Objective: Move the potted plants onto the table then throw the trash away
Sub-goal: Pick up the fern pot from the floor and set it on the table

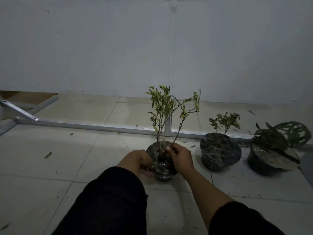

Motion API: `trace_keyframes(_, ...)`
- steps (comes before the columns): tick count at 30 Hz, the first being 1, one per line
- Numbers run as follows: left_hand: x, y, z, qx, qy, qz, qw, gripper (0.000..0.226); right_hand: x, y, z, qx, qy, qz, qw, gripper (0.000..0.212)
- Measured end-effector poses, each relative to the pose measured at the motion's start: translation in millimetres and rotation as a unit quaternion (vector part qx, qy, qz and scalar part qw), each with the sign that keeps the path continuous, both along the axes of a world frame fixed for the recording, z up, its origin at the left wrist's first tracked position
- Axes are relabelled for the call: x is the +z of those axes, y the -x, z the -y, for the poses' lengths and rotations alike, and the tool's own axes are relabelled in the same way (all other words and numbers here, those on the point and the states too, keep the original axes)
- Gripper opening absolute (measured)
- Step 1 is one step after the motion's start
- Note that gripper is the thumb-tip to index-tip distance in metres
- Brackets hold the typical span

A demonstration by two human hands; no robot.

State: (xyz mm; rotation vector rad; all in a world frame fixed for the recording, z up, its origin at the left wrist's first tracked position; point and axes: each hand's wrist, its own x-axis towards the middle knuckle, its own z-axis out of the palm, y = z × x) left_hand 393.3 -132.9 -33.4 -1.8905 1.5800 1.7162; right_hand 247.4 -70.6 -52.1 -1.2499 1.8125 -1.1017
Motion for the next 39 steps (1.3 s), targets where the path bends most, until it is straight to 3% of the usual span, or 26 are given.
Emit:
trace_keyframes(8,-15,3,7,0.004,-0.021,-0.002,1.000,0.035,-15,13,4,0.010,0.018,0.004,1.000,0.020)
trace_keyframes(14,-14,10,7,0.080,-0.039,-0.033,0.995,0.031,-13,17,14,0.012,0.013,0.022,1.000,0.011)
trace_keyframes(18,-18,20,3,0.186,-0.049,-0.088,0.977,0.035,-18,19,9,-0.008,0.034,0.026,0.999,0.043)
trace_keyframes(21,-24,29,5,0.220,-0.006,-0.108,0.969,0.036,-27,22,3,-0.053,0.064,-0.086,0.993,0.048)
trace_keyframes(24,-23,32,5,0.195,0.013,-0.084,0.977,0.036,-34,23,-7,-0.052,0.021,-0.198,0.979,0.032)
trace_keyframes(27,-18,30,3,0.158,-0.012,-0.020,0.987,0.029,-40,23,-14,-0.011,0.014,-0.219,0.976,0.026)
trace_keyframes(32,-4,21,5,0.093,0.162,0.035,0.982,0.067,-37,28,-12,0.027,0.010,-0.216,0.976,0.031)
trace_keyframes(39,7,25,1,-0.053,0.269,0.181,0.945,0.041,-23,31,-13,0.045,0.009,-0.245,0.969,0.029)
